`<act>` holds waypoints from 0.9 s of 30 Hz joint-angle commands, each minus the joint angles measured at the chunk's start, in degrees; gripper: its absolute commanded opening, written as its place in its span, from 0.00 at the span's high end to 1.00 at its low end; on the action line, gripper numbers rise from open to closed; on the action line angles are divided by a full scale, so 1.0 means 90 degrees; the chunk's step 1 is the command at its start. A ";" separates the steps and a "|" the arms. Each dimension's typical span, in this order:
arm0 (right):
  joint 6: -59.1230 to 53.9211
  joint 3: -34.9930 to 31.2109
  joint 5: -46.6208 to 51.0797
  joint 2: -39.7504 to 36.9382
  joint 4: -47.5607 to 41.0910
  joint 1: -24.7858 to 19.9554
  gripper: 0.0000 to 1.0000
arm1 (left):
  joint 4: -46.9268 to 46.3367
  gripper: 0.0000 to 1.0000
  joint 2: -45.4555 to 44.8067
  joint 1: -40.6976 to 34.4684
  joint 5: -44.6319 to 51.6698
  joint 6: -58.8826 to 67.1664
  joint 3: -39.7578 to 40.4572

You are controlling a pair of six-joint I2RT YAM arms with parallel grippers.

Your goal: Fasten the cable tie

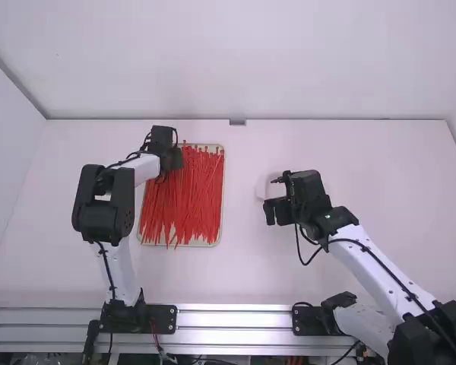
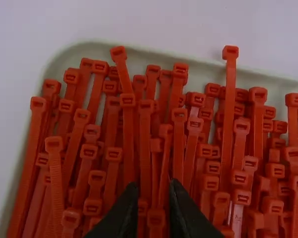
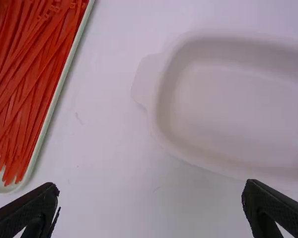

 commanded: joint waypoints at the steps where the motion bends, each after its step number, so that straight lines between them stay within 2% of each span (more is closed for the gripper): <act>1: 0.0012 0.0189 0.0027 -0.0073 0.0010 -0.0012 0.01 | -0.0022 0.83 0.0131 0.0061 -0.0015 -0.0044 -0.0056; 27: 0.0012 0.0189 0.0024 -0.0073 -0.0012 -0.0015 0.01 | 0.0051 0.83 0.0131 0.0061 0.0141 -0.0041 -0.0187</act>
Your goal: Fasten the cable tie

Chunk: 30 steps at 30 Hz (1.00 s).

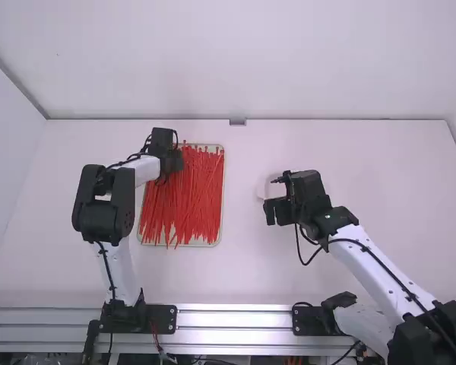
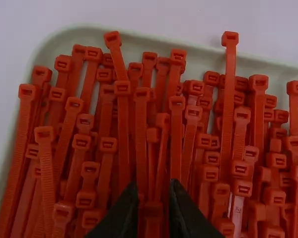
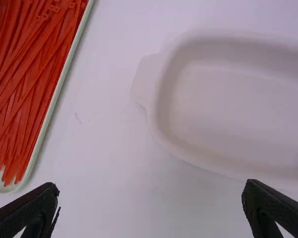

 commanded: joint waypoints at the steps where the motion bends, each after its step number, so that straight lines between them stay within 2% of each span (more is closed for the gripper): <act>1: 0.0012 0.0189 0.0034 -0.0075 -0.0007 -0.0015 0.01 | -0.0032 0.83 0.0124 0.0061 0.0024 -0.0019 -0.0058; 25: 0.0015 0.0189 0.0032 -0.0075 -0.0070 -0.0015 0.01 | -0.0087 0.84 0.0124 0.0061 0.0070 -0.0019 -0.0058; 30: 0.0012 0.0189 0.0036 -0.0075 -0.0078 0.0049 0.01 | -0.0124 0.89 0.0124 0.0061 0.0066 -0.0019 -0.0058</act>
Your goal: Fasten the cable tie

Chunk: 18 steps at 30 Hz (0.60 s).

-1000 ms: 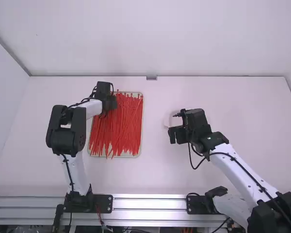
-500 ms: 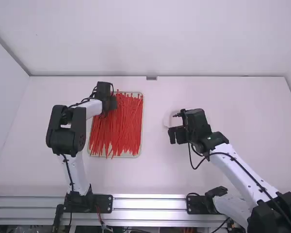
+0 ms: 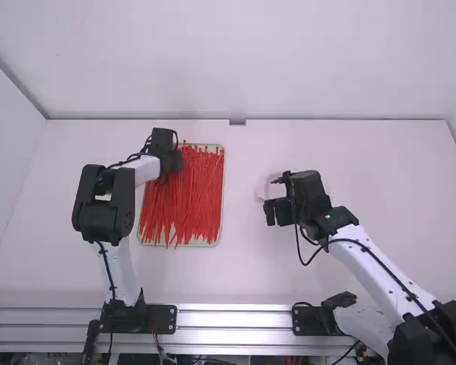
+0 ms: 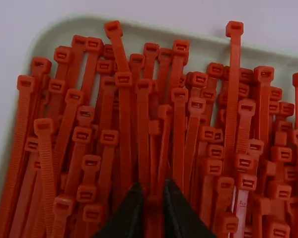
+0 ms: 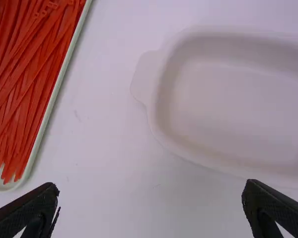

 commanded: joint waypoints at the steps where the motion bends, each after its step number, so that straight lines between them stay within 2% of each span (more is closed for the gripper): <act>1: 0.0012 0.0189 0.0019 -0.0075 -0.0012 0.0066 0.01 | -0.0019 0.90 0.0119 0.0058 0.0063 -0.0017 -0.0061; 18: 0.0010 0.0189 0.0022 -0.0073 0.0073 0.0063 0.01 | 0.0301 0.95 0.0117 0.0061 -0.0165 -0.0277 -0.0019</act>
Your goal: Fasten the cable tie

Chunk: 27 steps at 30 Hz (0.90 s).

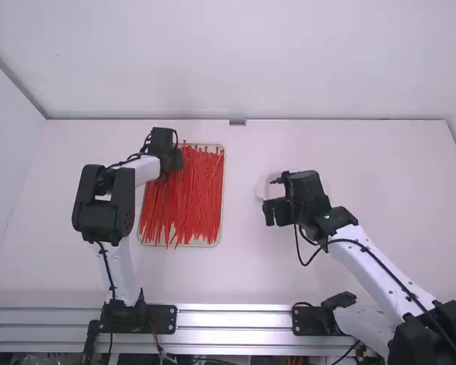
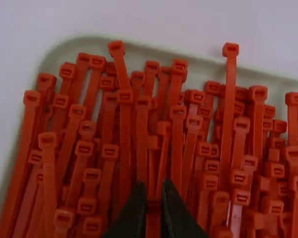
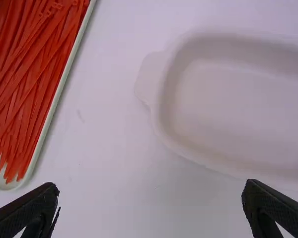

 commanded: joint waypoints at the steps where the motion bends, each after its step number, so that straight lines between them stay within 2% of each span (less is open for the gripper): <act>1: 0.0019 0.0189 0.0034 -0.0073 0.0036 0.0012 0.01 | 0.0010 0.96 0.0100 0.0058 -0.0095 -0.0131 0.0032; 8: 0.0015 0.0192 0.0051 -0.0073 0.0061 0.0012 0.01 | -0.0338 0.98 -0.0321 0.0058 -0.0194 -0.0085 0.0437; 18: 0.0017 0.0192 0.0097 -0.0075 0.0121 0.0012 0.01 | -0.1375 0.98 -0.2086 0.0053 -0.0238 0.0017 0.0561; 27: 0.0022 0.0192 -0.0056 -0.0075 0.0355 0.0012 0.01 | -0.1593 0.98 -0.4056 -0.0070 -0.0226 0.0066 -0.0255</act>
